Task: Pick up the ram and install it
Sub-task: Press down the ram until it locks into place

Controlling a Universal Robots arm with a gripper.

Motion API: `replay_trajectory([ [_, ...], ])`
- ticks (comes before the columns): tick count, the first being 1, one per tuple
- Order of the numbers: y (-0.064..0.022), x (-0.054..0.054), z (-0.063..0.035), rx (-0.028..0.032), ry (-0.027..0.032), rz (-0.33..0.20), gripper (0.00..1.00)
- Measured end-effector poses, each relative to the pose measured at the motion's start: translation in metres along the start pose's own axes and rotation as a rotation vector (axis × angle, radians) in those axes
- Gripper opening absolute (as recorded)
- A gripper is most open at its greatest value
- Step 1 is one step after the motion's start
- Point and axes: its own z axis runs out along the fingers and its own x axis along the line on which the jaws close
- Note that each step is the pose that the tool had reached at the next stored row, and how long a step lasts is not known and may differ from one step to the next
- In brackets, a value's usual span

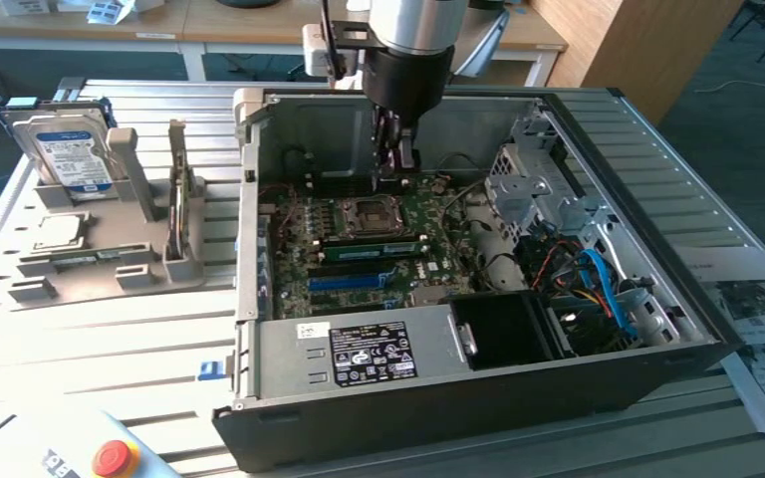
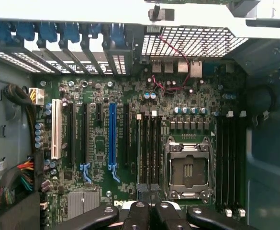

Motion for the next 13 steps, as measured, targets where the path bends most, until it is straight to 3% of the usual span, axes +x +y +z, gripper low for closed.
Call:
replay_trajectory([
  [8, -0.001, -0.0001, -0.0003, 0.0, 0.0, 0.0, 0.1],
  [13, -0.001, -0.0003, -0.0058, 0.0, 0.0, 0.0, 0.1],
])
